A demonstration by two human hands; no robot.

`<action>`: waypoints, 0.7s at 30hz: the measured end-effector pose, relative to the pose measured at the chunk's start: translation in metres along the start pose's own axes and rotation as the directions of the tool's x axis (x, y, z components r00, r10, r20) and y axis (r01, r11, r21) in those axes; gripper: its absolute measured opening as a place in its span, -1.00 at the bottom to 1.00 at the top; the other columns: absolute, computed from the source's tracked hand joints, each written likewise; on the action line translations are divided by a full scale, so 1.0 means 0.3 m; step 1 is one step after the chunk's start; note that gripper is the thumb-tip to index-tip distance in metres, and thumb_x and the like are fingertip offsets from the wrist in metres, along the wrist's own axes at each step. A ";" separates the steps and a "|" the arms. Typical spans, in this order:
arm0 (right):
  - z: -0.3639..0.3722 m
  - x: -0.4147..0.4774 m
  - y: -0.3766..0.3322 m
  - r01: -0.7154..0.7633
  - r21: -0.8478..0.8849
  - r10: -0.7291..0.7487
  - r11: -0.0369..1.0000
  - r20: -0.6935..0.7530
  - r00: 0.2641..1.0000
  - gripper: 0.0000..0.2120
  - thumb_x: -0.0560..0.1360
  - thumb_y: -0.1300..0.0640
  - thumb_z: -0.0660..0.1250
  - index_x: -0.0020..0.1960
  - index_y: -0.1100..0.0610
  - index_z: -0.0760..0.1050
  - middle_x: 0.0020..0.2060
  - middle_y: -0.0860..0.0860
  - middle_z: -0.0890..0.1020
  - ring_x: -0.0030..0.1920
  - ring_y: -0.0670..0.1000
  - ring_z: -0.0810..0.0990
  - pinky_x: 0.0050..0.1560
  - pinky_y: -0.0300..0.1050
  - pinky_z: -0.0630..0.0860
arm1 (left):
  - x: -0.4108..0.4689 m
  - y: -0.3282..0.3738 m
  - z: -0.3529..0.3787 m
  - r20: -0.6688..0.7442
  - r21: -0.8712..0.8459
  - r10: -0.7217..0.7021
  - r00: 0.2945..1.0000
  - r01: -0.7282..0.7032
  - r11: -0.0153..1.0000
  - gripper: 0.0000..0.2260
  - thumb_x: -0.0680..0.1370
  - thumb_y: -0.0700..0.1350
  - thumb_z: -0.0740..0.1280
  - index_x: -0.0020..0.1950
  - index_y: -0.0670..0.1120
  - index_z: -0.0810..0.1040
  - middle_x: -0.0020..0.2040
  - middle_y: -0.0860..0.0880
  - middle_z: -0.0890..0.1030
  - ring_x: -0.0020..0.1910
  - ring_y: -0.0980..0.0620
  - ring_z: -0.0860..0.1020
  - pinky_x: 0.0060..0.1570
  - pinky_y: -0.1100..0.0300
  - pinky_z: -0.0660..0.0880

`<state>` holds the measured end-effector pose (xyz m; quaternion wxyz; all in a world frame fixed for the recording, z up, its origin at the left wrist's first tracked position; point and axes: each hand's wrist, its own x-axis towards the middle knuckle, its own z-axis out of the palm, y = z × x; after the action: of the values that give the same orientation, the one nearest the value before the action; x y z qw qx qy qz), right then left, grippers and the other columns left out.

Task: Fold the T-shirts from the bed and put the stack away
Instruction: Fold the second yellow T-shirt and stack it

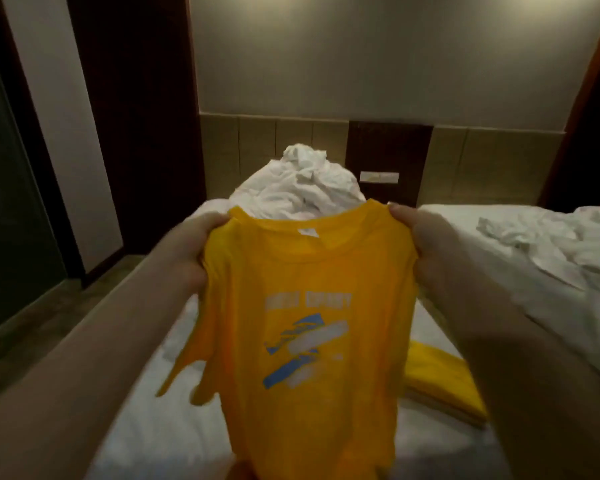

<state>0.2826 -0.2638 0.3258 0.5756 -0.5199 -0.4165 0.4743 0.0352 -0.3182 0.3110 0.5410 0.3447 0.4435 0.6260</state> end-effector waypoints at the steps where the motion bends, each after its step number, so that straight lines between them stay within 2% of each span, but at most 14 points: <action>1: 0.019 -0.029 0.070 -0.027 0.060 0.027 0.998 0.003 1.000 -0.80 0.50 0.06 0.35 0.03 0.18 0.51 -0.07 0.16 0.60 -0.05 0.15 0.58 0.06 0.12 0.52 | -0.037 -0.038 0.024 0.017 -0.028 -0.066 0.998 0.066 0.997 -0.80 0.55 -0.11 0.26 -0.23 -0.17 0.51 -0.57 -0.08 0.56 -0.61 0.03 0.54 -0.66 0.24 0.46; 2: 0.040 -0.068 0.141 -0.030 0.118 0.029 0.993 0.014 0.999 -0.90 0.52 0.10 0.32 -0.07 0.14 0.52 -0.15 0.11 0.60 -0.12 0.10 0.59 -0.02 0.06 0.53 | -0.043 -0.096 0.041 -0.027 -0.049 -0.063 0.998 0.061 0.997 -0.78 0.55 -0.13 0.25 -0.26 -0.17 0.51 -0.55 -0.09 0.56 -0.60 0.03 0.54 -0.68 0.25 0.44; 4: 0.081 -0.155 0.273 0.012 0.185 -0.020 0.983 0.038 0.999 -0.85 0.55 0.17 0.24 -0.18 0.07 0.49 -0.26 0.01 0.58 -0.23 0.01 0.57 -0.13 -0.04 0.53 | -0.078 -0.248 0.053 -0.097 -0.087 -0.004 0.995 -0.005 0.996 -0.80 0.55 -0.18 0.25 -0.27 -0.15 0.52 -0.46 -0.12 0.57 -0.50 -0.02 0.54 -0.58 0.29 0.47; 5: 0.103 -0.195 0.330 0.039 0.183 -0.046 0.982 0.032 0.998 -0.83 0.56 0.19 0.23 -0.20 0.05 0.49 -0.28 -0.01 0.59 -0.25 -0.02 0.56 -0.14 -0.05 0.52 | -0.094 -0.303 0.062 -0.153 -0.036 0.055 0.987 -0.061 0.997 -0.80 0.55 -0.20 0.25 -0.28 -0.12 0.52 -0.42 -0.11 0.55 -0.45 -0.01 0.51 -0.50 0.28 0.46; 7: 0.149 -0.257 0.415 0.110 0.087 -0.111 0.990 0.009 0.994 -0.83 0.55 0.19 0.24 -0.19 0.05 0.52 -0.30 0.01 0.59 -0.27 0.00 0.55 -0.15 -0.04 0.51 | -0.106 -0.395 0.071 -0.177 0.199 0.209 0.962 -0.173 0.965 -0.81 0.56 -0.17 0.26 -0.25 -0.06 0.53 -0.38 -0.11 0.50 -0.39 0.01 0.45 -0.39 0.18 0.41; 9: 0.190 -0.294 0.453 0.158 -0.011 -0.158 0.987 0.008 0.987 -0.87 0.54 0.15 0.27 -0.17 0.08 0.54 -0.33 0.08 0.60 -0.30 0.05 0.53 -0.21 0.02 0.52 | -0.121 -0.449 0.079 -0.119 0.360 0.283 0.952 -0.225 0.905 -0.86 0.56 -0.11 0.27 -0.19 -0.04 0.54 -0.37 -0.10 0.50 -0.39 0.06 0.41 -0.38 0.13 0.38; 10: 0.204 -0.303 0.464 0.168 -0.042 -0.168 0.985 0.005 0.986 -0.88 0.53 0.12 0.29 -0.17 0.07 0.55 -0.34 0.10 0.61 -0.31 0.08 0.54 -0.23 0.03 0.53 | -0.123 -0.466 0.079 -0.101 0.389 0.305 0.947 -0.245 0.888 -0.88 0.56 -0.10 0.27 -0.16 -0.04 0.54 -0.35 -0.12 0.52 -0.39 0.06 0.42 -0.38 0.11 0.40; 12: 0.220 -0.312 0.475 0.195 -0.072 -0.195 0.978 -0.005 0.981 -0.88 0.52 0.08 0.31 -0.19 0.05 0.54 -0.35 0.10 0.63 -0.36 0.03 0.55 -0.31 -0.02 0.52 | -0.127 -0.475 0.084 -0.105 0.401 0.330 0.938 -0.264 0.877 -0.90 0.56 -0.09 0.27 -0.12 -0.04 0.55 -0.25 -0.17 0.58 -0.35 -0.06 0.50 -0.33 0.00 0.50; 14: 0.228 -0.315 0.486 0.213 -0.087 -0.214 0.973 -0.011 0.977 -0.87 0.51 0.08 0.32 -0.21 0.03 0.53 -0.37 0.10 0.62 -0.39 -0.01 0.54 -0.37 -0.05 0.49 | -0.127 -0.481 0.082 -0.111 0.396 0.344 0.932 -0.276 0.876 -0.91 0.56 -0.09 0.28 -0.11 -0.03 0.55 -0.21 -0.17 0.61 -0.23 -0.17 0.56 -0.25 -0.08 0.53; 17: 0.233 -0.306 0.506 0.225 -0.103 -0.226 0.969 0.001 0.974 -0.90 0.50 0.09 0.34 -0.21 0.00 0.54 -0.42 0.03 0.62 -0.43 -0.09 0.52 -0.42 -0.18 0.44 | -0.122 -0.486 0.078 -0.143 0.387 0.338 0.930 -0.262 0.884 -0.91 0.56 -0.08 0.28 -0.12 -0.02 0.55 -0.23 -0.08 0.62 -0.22 -0.10 0.58 -0.23 -0.03 0.53; 21: 0.229 -0.294 0.518 0.279 -0.144 -0.274 0.949 0.055 0.960 -0.88 0.46 0.10 0.36 -0.24 -0.03 0.52 -0.58 -0.07 0.45 -0.53 -0.15 0.36 -0.48 -0.31 0.28 | -0.105 -0.490 0.067 -0.196 0.318 0.269 0.943 -0.198 0.927 -0.91 0.55 -0.09 0.28 -0.12 -0.01 0.56 -0.24 -0.01 0.64 -0.26 0.07 0.57 -0.26 0.10 0.52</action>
<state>0.1803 -0.3347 0.1804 0.5882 -0.4899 -0.5296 0.3653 0.1138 -0.3424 0.1837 0.3481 0.3949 0.5483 0.6498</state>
